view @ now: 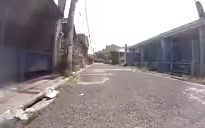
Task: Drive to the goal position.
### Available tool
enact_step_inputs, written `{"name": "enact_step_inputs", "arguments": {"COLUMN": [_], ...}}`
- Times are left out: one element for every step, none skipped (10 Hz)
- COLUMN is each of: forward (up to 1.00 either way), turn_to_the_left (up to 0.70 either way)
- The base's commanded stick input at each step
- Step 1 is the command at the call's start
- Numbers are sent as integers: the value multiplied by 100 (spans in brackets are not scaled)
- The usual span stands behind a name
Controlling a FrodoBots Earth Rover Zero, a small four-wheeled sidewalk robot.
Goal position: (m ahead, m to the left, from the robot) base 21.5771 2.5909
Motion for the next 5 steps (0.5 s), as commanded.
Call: {"name": "enact_step_inputs", "arguments": {"forward": [100,100,100,100,100], "turn_to_the_left": [0,0,0,7,27]}}
